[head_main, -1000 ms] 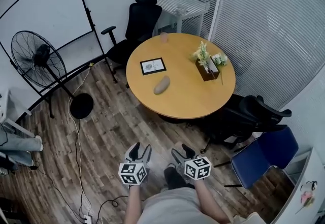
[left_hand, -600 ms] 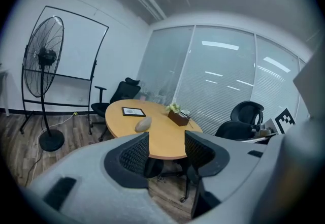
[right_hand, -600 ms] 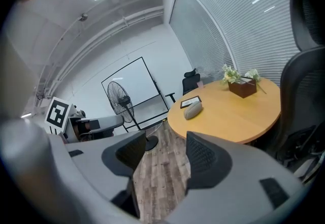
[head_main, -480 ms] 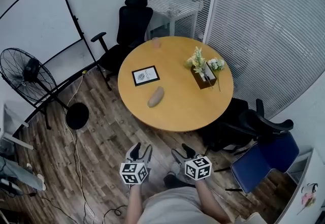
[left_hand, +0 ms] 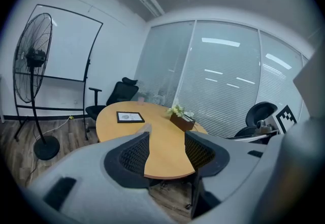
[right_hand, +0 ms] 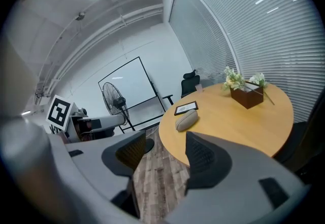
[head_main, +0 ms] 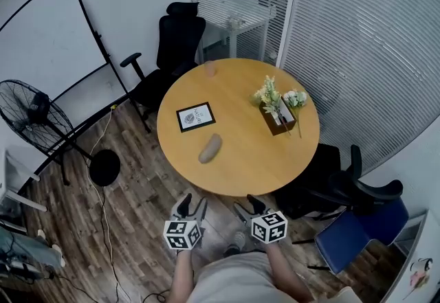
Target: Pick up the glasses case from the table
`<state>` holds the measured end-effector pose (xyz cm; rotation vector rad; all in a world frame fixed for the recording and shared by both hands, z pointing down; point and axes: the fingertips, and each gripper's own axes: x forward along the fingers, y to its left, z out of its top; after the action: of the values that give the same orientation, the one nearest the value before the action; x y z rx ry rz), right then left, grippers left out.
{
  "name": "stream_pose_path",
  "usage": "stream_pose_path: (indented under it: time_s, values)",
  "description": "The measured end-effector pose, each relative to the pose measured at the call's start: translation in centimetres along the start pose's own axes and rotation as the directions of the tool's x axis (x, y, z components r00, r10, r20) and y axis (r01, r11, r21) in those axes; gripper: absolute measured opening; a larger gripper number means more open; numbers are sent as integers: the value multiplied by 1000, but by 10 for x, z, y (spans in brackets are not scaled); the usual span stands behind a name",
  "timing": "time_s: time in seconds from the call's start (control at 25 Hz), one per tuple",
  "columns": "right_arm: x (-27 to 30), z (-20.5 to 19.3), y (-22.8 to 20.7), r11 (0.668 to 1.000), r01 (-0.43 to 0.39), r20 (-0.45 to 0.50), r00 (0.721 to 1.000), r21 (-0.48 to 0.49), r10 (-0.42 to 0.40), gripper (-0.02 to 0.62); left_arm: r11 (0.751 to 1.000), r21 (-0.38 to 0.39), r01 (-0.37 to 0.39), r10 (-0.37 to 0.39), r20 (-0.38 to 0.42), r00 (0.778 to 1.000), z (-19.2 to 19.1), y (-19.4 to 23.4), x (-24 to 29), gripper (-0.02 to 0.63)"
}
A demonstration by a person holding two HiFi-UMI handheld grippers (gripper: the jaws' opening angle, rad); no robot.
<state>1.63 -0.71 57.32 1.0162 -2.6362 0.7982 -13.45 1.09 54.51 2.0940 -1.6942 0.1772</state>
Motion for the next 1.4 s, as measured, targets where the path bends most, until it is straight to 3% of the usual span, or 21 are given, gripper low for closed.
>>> stream_pose_path:
  time_s: [0.32, 0.8, 1.4]
  values:
    - [26, 19, -26, 1000, -11, -1, 1000, -4, 11, 232, 1000, 22, -16, 16, -10, 1000, 14, 12, 31, 206]
    - [49, 3, -27, 999, -31, -27, 999, 16, 31, 232, 997, 14, -73, 74, -70, 995, -13, 46, 30, 206]
    - [90, 38, -84, 995, 78, -20, 997, 65, -77, 232, 999, 32, 13, -9, -117, 993, 20, 73, 128, 206]
